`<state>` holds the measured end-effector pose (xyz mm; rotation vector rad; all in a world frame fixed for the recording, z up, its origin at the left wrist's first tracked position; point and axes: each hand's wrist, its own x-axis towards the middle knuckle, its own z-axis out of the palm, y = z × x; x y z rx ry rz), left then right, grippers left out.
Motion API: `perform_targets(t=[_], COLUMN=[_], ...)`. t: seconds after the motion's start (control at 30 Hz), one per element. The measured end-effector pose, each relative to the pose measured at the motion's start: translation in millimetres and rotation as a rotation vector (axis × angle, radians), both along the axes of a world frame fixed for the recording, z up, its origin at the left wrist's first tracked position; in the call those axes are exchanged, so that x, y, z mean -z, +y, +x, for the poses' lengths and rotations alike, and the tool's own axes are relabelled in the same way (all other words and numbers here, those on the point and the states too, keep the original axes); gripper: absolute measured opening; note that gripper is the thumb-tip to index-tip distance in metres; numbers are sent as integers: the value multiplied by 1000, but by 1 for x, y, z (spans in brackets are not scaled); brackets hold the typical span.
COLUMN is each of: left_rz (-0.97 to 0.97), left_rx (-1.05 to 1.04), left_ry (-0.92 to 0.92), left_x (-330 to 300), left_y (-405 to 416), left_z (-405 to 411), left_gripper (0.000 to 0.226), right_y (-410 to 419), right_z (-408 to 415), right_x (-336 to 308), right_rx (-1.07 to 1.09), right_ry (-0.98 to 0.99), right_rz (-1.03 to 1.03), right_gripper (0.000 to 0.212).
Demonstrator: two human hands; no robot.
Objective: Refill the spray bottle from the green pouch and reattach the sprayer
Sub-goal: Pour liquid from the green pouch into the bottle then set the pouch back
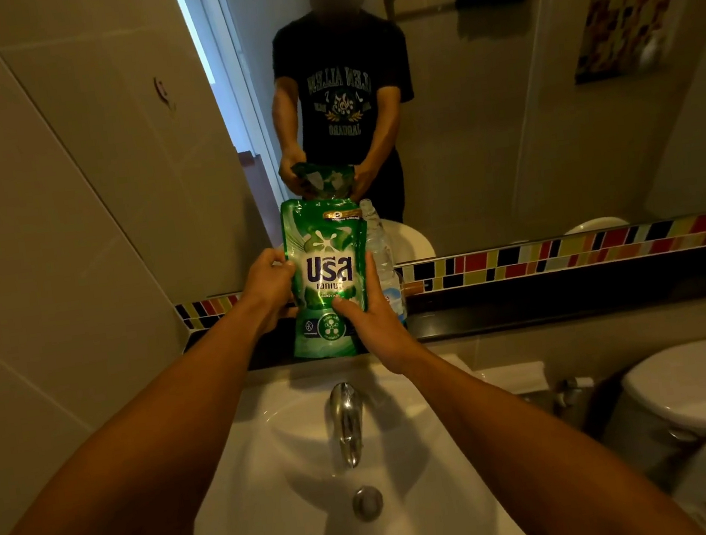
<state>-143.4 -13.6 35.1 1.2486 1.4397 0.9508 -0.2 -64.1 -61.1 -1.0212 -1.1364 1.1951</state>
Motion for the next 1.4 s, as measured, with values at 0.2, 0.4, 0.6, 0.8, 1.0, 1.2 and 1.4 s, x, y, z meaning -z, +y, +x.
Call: perform_targets(t=[0.2, 0.4, 0.6, 0.8, 1.0, 1.2, 1.4], left_rz=[60, 137, 114, 88, 61, 60, 26], left_rx=[19, 72, 105, 127, 170, 207, 205], left_ry=[62, 109, 145, 202, 261, 323, 343], left_x=[-3, -10, -19, -23, -25, -30, -32], left_y=[6, 7, 16, 30, 37, 42, 44], left_z=[-1, -3, -3, -4, 0, 2, 2], left_gripper=[24, 46, 49, 52, 51, 52, 53], right_y=[1, 5, 15, 16, 17, 15, 15], right_z=[-6, -15, -19, -22, -24, -25, -27], right_x=[0, 0, 5, -1, -1, 1, -1], right_rx=[44, 56, 87, 125, 121, 128, 125], right_ry=[22, 32, 34, 75, 78, 125, 137], right_rz=[-57, -87, -70, -52, -65, -76, -90], right_gripper=[97, 104, 106, 100, 103, 100, 99])
